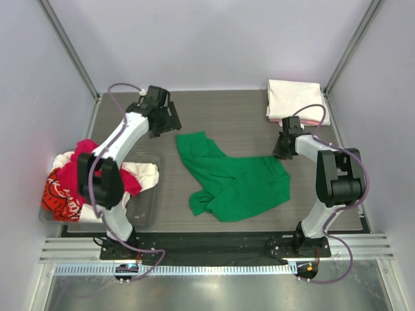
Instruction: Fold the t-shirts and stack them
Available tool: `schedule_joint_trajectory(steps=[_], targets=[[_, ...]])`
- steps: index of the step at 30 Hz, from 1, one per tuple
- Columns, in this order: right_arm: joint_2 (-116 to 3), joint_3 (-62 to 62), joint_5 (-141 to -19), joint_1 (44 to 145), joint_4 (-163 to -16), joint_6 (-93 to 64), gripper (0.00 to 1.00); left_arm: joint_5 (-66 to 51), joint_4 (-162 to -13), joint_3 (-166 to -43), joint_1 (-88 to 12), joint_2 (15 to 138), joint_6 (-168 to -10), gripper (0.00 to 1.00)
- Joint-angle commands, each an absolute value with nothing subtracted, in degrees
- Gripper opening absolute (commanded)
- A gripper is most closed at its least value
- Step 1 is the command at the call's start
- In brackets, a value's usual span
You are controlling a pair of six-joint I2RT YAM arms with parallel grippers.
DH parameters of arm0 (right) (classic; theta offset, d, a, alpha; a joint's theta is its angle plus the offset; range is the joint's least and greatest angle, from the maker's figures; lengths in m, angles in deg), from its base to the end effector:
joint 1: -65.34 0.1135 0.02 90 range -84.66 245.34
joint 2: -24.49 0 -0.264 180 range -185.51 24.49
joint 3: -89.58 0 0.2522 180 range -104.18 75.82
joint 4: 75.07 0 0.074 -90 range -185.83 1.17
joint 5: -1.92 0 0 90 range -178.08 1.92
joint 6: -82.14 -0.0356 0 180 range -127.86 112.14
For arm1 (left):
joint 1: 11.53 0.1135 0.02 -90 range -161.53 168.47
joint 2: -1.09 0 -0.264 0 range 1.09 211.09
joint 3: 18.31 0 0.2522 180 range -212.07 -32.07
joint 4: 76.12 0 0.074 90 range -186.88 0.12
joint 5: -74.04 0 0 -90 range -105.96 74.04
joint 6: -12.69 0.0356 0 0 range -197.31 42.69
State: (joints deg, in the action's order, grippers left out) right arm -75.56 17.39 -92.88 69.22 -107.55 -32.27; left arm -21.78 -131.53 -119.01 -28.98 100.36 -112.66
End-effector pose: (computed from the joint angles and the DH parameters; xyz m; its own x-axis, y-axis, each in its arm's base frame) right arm 0.3426 0.0203 0.1605 -0.8003 0.3585 -0.4807 0.3345 0.9322 0.1383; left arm 0.3626 -0.1102 0.2918 -0.7690 -0.3616 -0.5271 -0.2495 0.9290 -0.2733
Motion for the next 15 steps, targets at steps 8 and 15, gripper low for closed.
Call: schedule_joint_trajectory(steps=[8,15], targets=[[-66.9,22.7,-82.8,69.5,-108.6,-33.8,0.01,-27.4,-142.3,-158.4,-34.4,135.0,-107.7,0.75],[-66.1,24.4,-82.4,69.6,-108.3,-33.3,0.01,-29.7,-140.6,-161.0,-39.0,140.3,-106.9,0.74]])
